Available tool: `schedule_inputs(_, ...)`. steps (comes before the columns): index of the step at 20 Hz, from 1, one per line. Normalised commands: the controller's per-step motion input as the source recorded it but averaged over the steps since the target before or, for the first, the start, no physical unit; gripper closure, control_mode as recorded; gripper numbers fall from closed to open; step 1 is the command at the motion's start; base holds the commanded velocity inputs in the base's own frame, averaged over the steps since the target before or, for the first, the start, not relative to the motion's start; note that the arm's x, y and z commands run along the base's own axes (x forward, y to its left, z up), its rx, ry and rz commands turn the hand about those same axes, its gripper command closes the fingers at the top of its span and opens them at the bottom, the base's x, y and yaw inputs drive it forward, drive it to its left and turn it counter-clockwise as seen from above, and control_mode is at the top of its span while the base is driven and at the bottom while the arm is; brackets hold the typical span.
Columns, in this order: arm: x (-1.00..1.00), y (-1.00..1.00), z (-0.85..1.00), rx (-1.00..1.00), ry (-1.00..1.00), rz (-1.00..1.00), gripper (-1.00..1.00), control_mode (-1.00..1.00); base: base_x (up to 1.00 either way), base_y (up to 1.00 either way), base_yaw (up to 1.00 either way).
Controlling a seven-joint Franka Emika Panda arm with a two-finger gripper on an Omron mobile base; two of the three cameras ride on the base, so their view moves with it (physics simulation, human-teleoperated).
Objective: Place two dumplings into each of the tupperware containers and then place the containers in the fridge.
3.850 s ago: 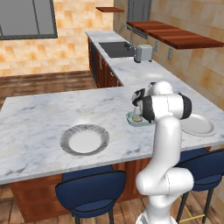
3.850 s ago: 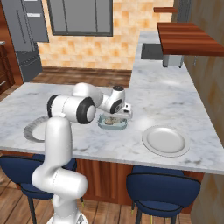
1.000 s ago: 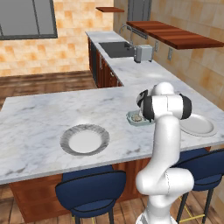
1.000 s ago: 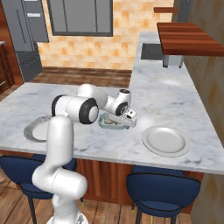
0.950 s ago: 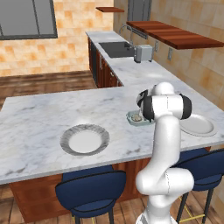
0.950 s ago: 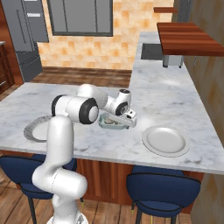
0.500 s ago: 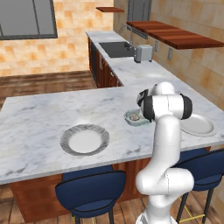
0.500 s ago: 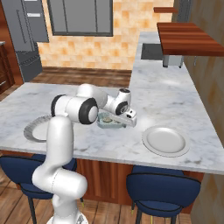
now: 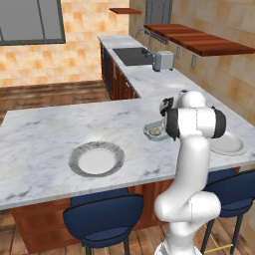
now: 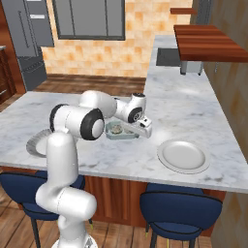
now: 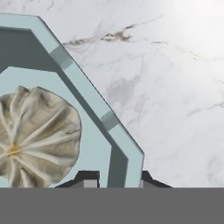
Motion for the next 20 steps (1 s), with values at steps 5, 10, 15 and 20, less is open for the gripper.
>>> schedule_inputs(5, -0.74, 0.0, 0.72, 0.0, -0.04, -0.13, 1.0, -1.0, 0.0, 0.0, 0.0)
schedule_inputs(10, -1.0, 0.13, 0.74, 0.0, -0.07, -0.11, 1.0, -1.0, 0.0, 0.0, 0.0)
schedule_inputs(15, -1.0, 0.48, 0.71, 0.0, -0.03, -0.08, 1.0, -1.0, 0.0, 0.0, 0.0)
schedule_inputs(20, -1.0, 0.76, 0.68, 0.0, 0.0, -0.05, 1.0, -1.0, 0.0, 0.0, 0.0)
